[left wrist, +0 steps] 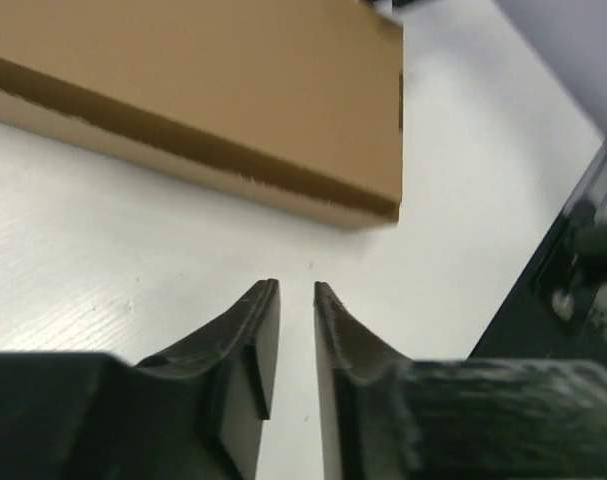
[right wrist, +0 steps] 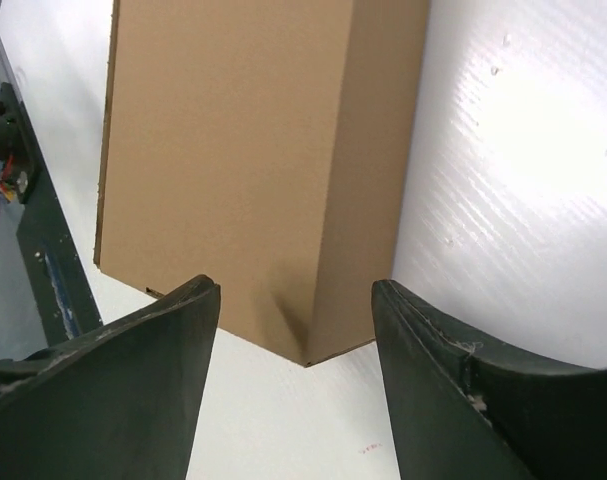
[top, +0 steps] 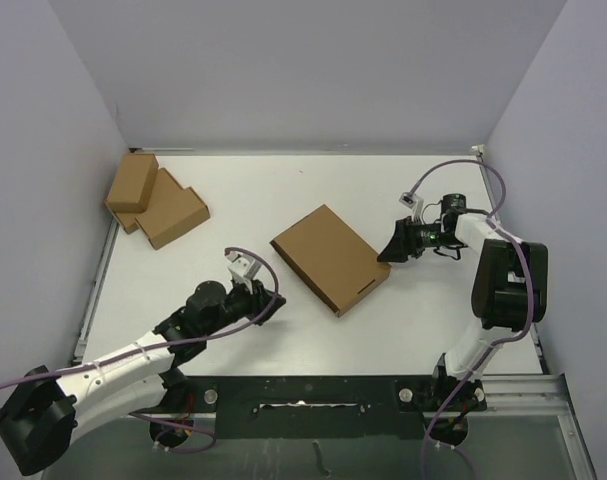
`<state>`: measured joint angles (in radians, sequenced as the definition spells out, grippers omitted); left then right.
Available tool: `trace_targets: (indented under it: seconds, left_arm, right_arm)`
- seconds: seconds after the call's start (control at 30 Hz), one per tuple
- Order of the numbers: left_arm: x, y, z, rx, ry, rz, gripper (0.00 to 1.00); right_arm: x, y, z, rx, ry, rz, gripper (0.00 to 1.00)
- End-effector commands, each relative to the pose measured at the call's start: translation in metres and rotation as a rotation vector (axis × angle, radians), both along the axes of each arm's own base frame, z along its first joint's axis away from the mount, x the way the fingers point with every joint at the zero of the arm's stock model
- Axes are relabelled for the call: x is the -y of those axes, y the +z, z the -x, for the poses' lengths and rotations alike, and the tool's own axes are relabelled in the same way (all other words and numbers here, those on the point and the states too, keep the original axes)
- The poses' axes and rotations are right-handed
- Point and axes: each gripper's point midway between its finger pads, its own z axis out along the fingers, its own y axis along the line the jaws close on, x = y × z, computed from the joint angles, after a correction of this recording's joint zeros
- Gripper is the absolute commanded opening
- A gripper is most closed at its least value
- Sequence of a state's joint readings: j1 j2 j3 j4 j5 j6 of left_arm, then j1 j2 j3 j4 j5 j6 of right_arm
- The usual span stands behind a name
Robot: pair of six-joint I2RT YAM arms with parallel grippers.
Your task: Fold the paper box
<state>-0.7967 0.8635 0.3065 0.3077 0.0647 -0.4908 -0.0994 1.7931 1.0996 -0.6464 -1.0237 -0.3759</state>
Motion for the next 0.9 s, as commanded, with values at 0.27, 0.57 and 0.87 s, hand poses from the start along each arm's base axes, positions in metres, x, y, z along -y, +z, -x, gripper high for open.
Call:
trace_targets:
  seconds: [0.27,0.57,0.87]
  left_arm:
    - [0.063,-0.032,0.05,0.425,-0.432,-0.196,0.11]
    - [0.111,-0.06,0.028,0.401,-0.396,-0.281,0.14]
    - [0.137,-0.057,0.005,0.228,-0.317,-0.338,0.1]
  right_arm:
    - [-0.002,0.012,-0.005,0.117,0.072,0.092,0.6]
    - [-0.011,-0.005,0.001,0.083,0.111,0.147,0.55]
    - [-0.024,-0.004,0.007,0.085,0.148,0.16,0.43]
